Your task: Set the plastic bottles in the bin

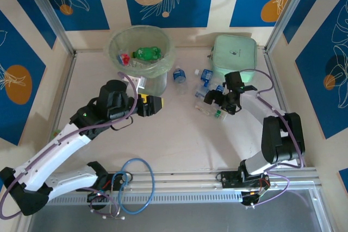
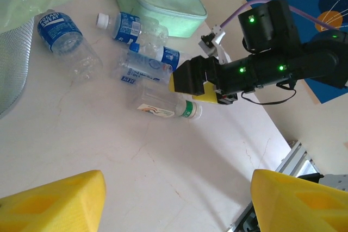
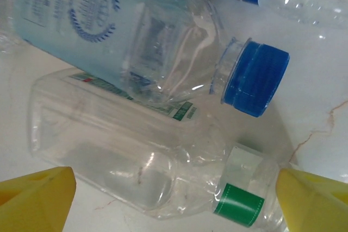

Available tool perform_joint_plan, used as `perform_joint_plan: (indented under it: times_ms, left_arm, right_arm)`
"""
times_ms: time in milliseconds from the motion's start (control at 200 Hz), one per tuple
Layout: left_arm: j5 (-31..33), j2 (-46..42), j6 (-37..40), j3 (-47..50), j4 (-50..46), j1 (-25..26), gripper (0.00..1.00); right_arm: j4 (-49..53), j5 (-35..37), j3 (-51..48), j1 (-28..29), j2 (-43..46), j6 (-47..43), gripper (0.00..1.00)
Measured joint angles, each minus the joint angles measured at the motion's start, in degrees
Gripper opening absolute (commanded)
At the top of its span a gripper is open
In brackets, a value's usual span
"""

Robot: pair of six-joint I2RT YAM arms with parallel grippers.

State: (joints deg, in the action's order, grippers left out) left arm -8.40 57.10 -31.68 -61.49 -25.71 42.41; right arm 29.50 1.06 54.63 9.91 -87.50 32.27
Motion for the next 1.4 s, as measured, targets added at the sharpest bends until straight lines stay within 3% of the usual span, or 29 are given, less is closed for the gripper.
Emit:
perform_joint_plan:
  times_ms: [410, 950, 1401]
  left_arm:
    - [0.9, 0.7, -1.3, 0.0, 0.0, 0.0, 0.7]
    - [1.0, 1.2, -1.5, 0.5, 0.3, 0.0, 0.71]
    - [1.1, 1.2, -1.5, 0.5, 0.4, 0.0, 0.71]
  right_arm:
    - [1.0, 5.7, 1.4, 8.7, -2.4, -0.8, 0.91]
    - [8.0, 6.9, 2.3, 13.6, -5.0, -2.2, 0.94]
    - [10.5, 8.0, 2.4, 16.1, -7.4, -2.3, 0.76]
